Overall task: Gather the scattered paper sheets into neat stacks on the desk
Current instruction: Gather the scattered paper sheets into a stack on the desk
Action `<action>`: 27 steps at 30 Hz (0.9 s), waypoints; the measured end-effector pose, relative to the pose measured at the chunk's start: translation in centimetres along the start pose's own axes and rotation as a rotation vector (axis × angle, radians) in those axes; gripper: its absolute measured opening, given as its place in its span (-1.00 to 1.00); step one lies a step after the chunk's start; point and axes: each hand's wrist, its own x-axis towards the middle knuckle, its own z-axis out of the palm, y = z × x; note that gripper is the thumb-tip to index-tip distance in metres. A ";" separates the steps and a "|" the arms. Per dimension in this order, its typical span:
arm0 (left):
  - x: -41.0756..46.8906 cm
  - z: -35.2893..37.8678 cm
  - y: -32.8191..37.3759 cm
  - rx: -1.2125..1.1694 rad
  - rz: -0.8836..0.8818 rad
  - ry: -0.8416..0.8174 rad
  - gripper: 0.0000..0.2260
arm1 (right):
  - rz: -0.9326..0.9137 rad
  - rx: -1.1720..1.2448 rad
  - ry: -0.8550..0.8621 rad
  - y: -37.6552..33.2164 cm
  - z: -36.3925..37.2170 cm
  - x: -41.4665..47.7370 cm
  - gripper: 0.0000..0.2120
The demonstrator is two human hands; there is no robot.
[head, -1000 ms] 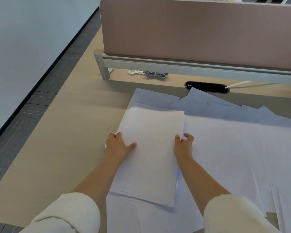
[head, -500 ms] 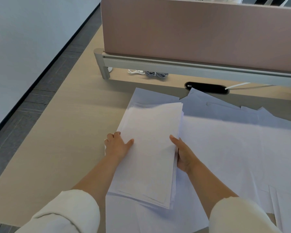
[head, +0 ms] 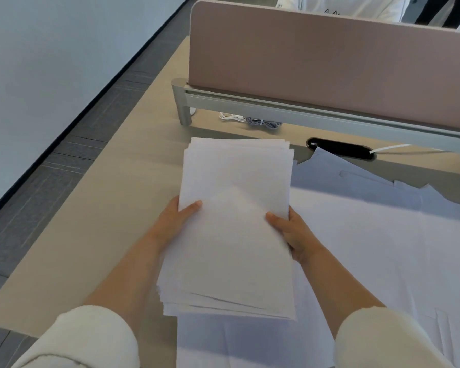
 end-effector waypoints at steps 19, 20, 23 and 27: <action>-7.1 -19.9 -9.9 -0.117 -0.132 0.460 -0.42 | 0.077 -0.463 -0.332 6.0 21.6 4.3 -0.74; -7.0 -20.3 -10.5 -0.073 -0.167 0.456 -0.37 | 0.087 -0.498 -0.301 6.4 22.3 4.6 -0.75; -6.8 -20.7 -11.8 0.073 -0.247 0.474 -0.30 | 0.099 -0.651 -0.220 7.6 23.6 5.5 -0.69; -6.4 -20.1 -12.5 0.276 -0.212 0.528 -0.43 | 0.086 -0.577 -0.217 7.4 24.9 5.2 -0.57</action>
